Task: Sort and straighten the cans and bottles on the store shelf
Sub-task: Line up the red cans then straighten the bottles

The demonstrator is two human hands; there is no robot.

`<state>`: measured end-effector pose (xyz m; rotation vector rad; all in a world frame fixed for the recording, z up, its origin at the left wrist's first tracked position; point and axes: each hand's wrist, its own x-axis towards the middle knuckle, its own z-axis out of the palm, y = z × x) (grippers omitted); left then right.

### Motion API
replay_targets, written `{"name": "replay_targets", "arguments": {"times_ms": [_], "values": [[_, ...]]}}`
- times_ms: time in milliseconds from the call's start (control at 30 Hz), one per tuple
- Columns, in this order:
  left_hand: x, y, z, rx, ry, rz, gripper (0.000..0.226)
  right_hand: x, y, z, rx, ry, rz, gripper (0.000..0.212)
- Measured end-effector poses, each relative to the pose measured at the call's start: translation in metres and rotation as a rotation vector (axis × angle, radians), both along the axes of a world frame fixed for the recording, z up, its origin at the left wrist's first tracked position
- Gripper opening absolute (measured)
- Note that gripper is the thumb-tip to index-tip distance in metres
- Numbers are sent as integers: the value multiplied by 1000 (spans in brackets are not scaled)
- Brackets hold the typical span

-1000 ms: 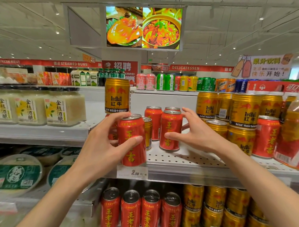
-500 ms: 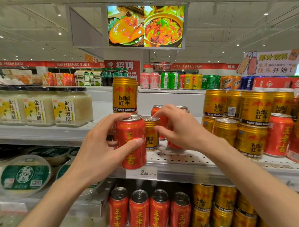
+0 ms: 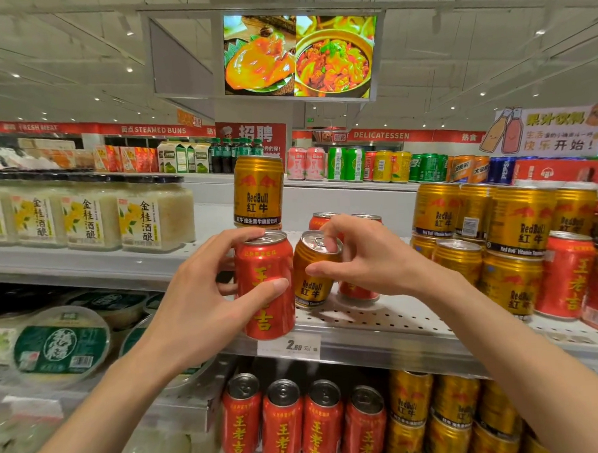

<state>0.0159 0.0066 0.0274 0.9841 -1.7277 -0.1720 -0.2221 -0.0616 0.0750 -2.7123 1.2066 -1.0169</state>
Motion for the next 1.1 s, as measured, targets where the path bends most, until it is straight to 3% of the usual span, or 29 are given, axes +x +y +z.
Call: {"name": "replay_targets", "arguments": {"times_ms": [267, 533, 833, 1100], "values": [[-25, -7, 1, -28, -48, 5, 59, -52, 24, 10, 189, -100, -4, 37], [-71, -33, 7, -188, -350, 230, 67, -93, 32, 4, 195, -105, -58, 38], [-86, -41, 12, -157, -576, 470, 68, -104, 30, -1, 197, -129, -116, 37], [-94, -64, 8, -29, -500, 433, 74, -98, 30, -3, 177, -97, -156, 38]]}}
